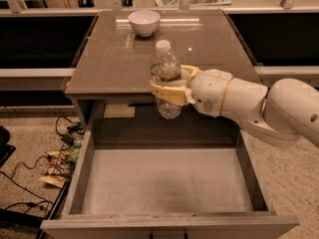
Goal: Place water bottle into top drawer
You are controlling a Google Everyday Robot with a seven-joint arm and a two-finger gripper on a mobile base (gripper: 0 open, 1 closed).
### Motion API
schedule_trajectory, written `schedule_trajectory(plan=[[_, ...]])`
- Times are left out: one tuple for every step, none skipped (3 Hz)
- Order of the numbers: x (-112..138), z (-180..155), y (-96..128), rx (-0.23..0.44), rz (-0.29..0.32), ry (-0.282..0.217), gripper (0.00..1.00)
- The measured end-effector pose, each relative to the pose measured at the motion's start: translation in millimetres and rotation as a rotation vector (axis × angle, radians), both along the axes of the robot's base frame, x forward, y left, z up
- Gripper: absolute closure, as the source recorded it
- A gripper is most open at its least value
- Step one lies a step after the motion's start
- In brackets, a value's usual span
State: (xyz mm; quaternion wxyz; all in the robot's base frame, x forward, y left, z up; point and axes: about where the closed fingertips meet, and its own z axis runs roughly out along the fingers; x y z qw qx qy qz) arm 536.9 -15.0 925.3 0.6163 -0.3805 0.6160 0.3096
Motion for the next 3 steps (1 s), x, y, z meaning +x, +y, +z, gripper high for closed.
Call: schedule_trajectory(plan=[[-24.3,-10.2,9.8,-0.024,0.053,-0.013,1.00],[-20.5,-53.7,7.8,-0.014,0.097,0.006,1.00],[-5.1,-103.4,13.5,0.007,0.140,0.043,1.00]])
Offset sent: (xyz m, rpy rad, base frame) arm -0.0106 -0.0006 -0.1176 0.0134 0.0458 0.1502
